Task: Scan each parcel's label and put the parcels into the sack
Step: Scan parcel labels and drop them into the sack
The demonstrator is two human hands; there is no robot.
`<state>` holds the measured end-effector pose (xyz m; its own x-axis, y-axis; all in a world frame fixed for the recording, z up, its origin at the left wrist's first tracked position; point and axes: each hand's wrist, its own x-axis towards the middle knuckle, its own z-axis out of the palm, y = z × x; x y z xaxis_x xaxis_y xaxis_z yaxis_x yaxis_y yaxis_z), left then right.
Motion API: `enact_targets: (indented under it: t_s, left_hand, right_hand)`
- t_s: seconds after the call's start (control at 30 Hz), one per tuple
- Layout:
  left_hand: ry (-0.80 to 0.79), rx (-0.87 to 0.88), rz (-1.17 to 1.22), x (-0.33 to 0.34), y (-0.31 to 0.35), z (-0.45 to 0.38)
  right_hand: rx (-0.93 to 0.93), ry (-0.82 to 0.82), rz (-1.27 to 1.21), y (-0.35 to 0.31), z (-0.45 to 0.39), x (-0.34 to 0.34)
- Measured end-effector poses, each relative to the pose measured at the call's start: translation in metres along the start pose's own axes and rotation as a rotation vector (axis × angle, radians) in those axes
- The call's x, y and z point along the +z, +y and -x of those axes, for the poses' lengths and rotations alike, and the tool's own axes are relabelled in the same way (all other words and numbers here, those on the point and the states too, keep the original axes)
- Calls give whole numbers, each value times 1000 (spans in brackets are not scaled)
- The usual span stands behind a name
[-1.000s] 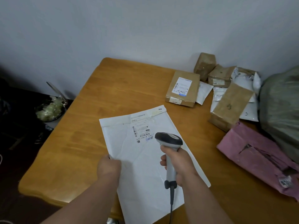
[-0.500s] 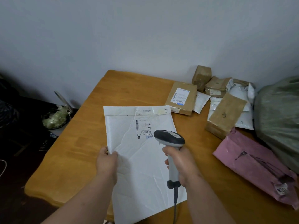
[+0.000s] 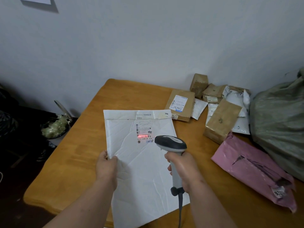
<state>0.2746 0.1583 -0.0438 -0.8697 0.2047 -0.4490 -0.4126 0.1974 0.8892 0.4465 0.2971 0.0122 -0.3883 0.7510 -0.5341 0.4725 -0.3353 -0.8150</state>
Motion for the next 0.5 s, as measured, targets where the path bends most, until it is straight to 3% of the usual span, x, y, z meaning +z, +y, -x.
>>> enact_targets:
  t_s: [0.5]
  left_hand:
    - [-20, 14, 1, 0, 4, 8]
  right_hand:
    - [-18, -10, -5, -2, 9, -6]
